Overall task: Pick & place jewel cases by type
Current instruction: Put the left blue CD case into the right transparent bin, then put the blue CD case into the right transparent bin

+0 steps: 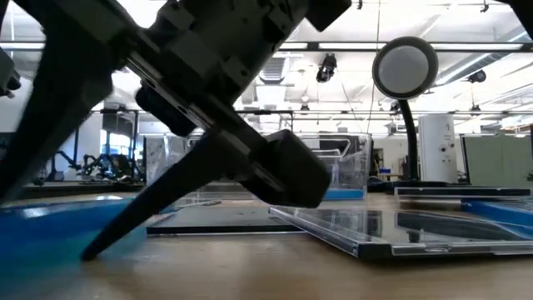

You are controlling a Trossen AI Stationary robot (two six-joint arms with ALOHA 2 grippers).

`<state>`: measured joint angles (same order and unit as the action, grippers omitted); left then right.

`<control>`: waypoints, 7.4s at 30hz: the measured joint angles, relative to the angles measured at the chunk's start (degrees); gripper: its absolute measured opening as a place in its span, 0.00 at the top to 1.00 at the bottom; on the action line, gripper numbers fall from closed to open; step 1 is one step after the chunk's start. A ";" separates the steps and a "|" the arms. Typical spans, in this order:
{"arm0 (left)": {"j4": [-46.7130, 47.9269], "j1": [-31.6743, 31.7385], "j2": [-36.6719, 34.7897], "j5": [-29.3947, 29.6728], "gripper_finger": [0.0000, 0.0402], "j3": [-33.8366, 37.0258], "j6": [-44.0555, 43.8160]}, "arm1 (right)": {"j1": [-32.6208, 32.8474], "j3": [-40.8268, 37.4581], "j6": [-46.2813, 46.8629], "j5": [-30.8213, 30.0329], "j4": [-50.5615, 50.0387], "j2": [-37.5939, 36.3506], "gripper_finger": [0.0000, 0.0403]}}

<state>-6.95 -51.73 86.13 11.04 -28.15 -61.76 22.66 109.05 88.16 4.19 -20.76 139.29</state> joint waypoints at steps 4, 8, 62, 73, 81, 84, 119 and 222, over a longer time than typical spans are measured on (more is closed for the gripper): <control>-0.09 -0.74 0.66 -0.29 0.68 0.73 0.46 | -0.32 1.51 -5.41 -4.03 0.12 -1.57 0.56; -0.79 -0.74 1.63 -0.26 0.68 0.86 1.42 | -1.29 5.05 -7.62 -4.83 1.45 -2.50 0.56; 0.94 -5.39 -2.94 19.75 0.68 1.26 -21.04 | -38.67 -15.65 -31.23 -6.73 -42.58 -39.92 0.92; 2.42 -2.71 -2.96 19.95 0.68 1.30 -20.91 | -41.09 -25.74 -28.06 1.34 -28.46 -40.55 0.92; 2.51 -2.47 -2.98 19.94 0.68 1.30 -20.89 | -43.53 -29.98 -23.85 3.33 -24.28 -40.55 0.92; 2.88 -2.45 -2.98 20.06 0.68 1.30 -20.19 | -43.83 -30.41 -24.45 2.89 -26.23 -40.55 0.91; 3.12 1.56 -3.02 17.90 0.68 1.30 -17.81 | -8.03 -30.06 -12.37 3.93 -53.91 -45.56 0.44; 34.64 37.20 35.96 0.64 0.68 -68.16 29.88 | 23.93 -66.22 42.28 -25.18 -4.98 -54.03 0.44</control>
<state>27.68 -14.52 122.10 11.68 -96.31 -31.88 46.60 42.82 130.44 -20.99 -25.74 85.26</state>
